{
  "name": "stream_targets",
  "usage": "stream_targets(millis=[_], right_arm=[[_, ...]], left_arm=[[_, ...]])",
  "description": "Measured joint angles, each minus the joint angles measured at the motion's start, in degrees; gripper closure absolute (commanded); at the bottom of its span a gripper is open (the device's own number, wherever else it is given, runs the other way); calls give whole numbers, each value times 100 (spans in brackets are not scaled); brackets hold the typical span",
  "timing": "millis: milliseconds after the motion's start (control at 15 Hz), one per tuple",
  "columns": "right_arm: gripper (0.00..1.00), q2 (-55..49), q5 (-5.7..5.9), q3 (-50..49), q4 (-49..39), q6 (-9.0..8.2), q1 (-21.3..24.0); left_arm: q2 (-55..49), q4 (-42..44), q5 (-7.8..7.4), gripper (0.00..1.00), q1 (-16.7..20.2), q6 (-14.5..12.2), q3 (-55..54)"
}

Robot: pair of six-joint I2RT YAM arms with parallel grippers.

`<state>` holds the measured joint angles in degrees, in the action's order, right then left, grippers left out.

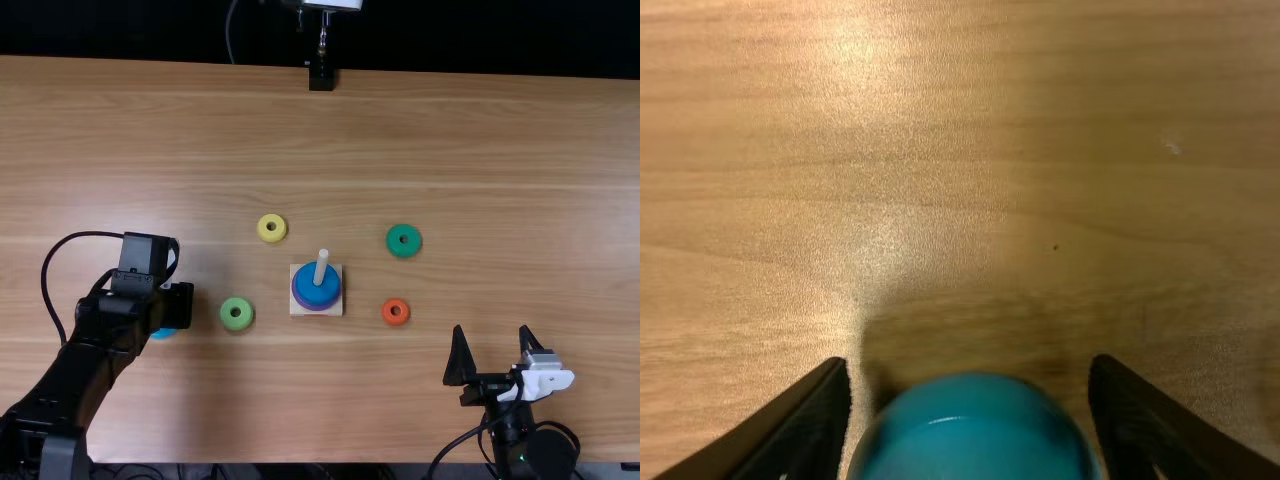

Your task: Build the Hanoi tower: stack the rings onto the peg from bottom to top in this color order: purple, dark blue, light blue, dark green, light green, yellow, orange.

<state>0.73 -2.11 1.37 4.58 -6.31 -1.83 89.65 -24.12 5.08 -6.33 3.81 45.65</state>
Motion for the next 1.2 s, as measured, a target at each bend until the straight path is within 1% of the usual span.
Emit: stream_targets(millis=[133,200,1067,1200], right_arm=[[0,0,0,2,0,0,0],[0,0,2,2,-2,0,0],[0,0,2,2,-2,0,-2],[0,0,0,2,-2,2,0]], left_arm=[[-4,-428,-20,0,170,7,2],[-2,-474,-52,0,229,4,4],[-15,-778,-109,0,232,9,46],[-13,-774,-125,40,232,4,48]])
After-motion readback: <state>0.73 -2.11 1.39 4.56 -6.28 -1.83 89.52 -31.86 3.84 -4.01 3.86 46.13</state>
